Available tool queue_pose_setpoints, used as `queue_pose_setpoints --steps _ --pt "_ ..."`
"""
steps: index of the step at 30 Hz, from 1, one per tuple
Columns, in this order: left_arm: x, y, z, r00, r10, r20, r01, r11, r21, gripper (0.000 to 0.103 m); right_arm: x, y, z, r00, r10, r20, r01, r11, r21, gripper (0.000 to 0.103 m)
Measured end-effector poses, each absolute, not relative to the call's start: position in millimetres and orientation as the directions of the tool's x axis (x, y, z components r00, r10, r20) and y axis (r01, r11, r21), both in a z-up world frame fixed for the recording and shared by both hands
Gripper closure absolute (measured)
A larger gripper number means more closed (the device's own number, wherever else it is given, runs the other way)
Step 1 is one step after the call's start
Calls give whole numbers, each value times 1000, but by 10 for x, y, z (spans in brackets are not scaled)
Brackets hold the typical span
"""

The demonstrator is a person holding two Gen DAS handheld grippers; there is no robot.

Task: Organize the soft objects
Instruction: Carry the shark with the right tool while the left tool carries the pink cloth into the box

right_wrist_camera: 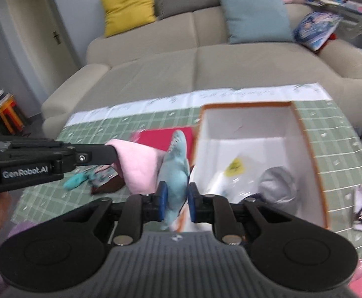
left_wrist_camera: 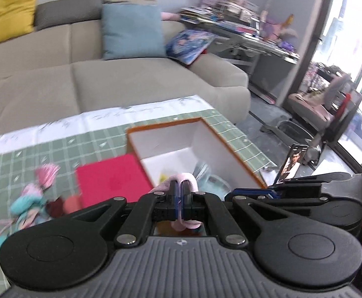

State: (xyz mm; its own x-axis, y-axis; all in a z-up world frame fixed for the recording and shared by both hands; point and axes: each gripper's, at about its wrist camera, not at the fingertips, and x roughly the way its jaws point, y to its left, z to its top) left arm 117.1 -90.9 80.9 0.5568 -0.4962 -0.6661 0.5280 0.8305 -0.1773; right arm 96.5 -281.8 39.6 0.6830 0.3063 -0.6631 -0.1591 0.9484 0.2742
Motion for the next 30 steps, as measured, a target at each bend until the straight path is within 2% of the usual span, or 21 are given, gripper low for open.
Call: queue_pose_setpoints --steps 1,7,12,28,30 --pt "1219 -1001 806 551 -499 -669 541 824 -169 102 994 -2852 393 692 288 -662 -146 954 262 102" --pt "1524 -1474 656 507 -505 -698 594 792 -142 102 1287 -3144 259 710 247 -660 -84 960 269 103" --pt "1721 -1721 445 458 -495 -738 624 770 -130 102 1564 -3342 31 678 228 -699 -31 959 283 103" --pt "2239 -2116 -358 346 -365 -864 631 772 -74 101 1997 -3565 -605 558 208 -803 56 956 287 103" --pt "2269 -2137 -445 333 -343 -878 631 773 -63 98 2025 -3552 -645 547 210 -810 58 956 288 103"
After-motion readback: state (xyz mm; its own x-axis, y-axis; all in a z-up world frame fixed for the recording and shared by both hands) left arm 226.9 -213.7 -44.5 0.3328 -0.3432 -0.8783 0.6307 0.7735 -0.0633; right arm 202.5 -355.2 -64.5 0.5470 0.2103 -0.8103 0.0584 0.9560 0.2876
